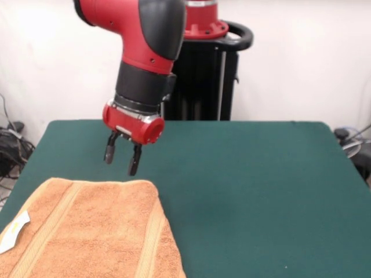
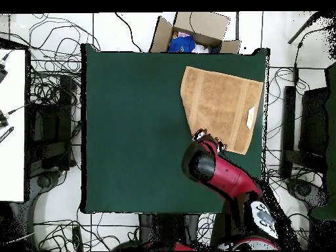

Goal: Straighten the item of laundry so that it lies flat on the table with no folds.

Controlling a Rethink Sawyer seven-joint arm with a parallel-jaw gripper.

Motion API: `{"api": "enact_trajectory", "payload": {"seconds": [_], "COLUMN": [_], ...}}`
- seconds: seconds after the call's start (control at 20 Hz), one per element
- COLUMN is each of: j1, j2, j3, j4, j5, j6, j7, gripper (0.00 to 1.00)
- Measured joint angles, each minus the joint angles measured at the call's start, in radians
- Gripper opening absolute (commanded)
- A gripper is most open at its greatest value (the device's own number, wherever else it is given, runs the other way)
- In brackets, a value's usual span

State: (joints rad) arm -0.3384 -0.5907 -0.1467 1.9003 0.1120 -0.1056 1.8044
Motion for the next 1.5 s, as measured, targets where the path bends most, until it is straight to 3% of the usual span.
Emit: {"api": "enact_trajectory", "payload": {"seconds": [0.6, 1.1, 1.5], "j1": [-0.079, -0.102, -0.066], "j2": [-0.018, -0.002, 0.041], "j3": [0.179, 0.252, 0.254], "j4": [0.100, 0.124, 0.128], "j5": [0.000, 0.004, 0.066], "j6": [-0.218, -0.229, -0.229], "j7": [0.122, 0.195, 0.195], "gripper": [1.00, 1.00, 1.00]}}
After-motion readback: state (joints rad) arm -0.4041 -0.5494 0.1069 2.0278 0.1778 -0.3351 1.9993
